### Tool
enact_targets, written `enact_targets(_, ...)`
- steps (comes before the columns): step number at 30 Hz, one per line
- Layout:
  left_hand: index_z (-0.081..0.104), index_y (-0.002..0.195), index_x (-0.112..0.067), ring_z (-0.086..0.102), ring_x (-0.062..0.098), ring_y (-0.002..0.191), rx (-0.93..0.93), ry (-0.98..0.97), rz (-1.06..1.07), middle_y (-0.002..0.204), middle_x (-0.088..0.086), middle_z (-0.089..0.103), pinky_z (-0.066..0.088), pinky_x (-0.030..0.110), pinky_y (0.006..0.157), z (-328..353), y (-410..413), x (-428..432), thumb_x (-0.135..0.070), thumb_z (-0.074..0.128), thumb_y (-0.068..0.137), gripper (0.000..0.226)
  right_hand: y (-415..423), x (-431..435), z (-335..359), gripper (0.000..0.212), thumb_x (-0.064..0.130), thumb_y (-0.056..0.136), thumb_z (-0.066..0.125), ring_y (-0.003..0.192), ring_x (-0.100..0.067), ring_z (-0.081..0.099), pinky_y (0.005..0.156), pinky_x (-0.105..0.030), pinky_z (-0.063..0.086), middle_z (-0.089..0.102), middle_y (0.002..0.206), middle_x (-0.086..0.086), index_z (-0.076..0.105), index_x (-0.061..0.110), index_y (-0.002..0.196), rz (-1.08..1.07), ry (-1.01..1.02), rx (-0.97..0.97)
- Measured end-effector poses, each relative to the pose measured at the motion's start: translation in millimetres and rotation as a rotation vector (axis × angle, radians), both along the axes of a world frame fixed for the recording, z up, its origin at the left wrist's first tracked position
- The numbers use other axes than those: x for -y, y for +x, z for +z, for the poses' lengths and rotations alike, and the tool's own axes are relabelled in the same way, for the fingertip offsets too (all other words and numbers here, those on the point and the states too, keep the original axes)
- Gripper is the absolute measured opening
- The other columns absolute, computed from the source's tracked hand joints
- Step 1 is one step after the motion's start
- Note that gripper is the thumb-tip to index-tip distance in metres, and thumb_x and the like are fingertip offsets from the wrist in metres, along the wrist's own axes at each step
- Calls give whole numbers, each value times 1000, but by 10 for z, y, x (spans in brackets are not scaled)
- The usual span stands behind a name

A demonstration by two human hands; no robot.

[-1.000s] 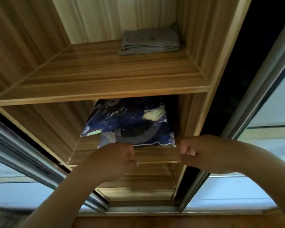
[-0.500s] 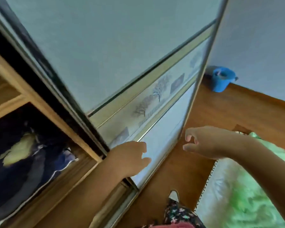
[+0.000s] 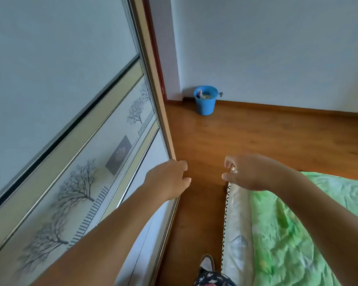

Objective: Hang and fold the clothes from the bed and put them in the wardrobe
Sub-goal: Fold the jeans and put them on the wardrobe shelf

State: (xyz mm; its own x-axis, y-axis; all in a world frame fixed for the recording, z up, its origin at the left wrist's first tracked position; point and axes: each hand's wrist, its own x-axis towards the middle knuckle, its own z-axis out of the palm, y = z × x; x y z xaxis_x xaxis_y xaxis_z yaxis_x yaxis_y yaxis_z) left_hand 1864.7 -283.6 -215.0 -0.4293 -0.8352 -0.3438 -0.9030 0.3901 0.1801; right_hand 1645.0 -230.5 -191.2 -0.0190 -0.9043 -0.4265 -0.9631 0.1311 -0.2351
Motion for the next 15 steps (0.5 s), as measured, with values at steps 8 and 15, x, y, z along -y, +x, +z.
enact_targets(8,48,139,-31,59,21,117,-19,-32,-3,139,-3,54,51,43,96,13,-821,1041,-47,49,99,43,-787,807,74,37,52,93,53,111,-20,60,92,-44,52,62,127,6,53,35,126,-54,-47,-35)
enact_targets(15,50,140,-26,59,19,119,-22,-66,-117,143,-2,53,53,35,89,-38,-1511,1965,-44,51,100,43,-1309,1523,-18,36,49,94,55,109,-22,59,89,-43,52,59,125,4,52,32,126,-120,-9,-73)
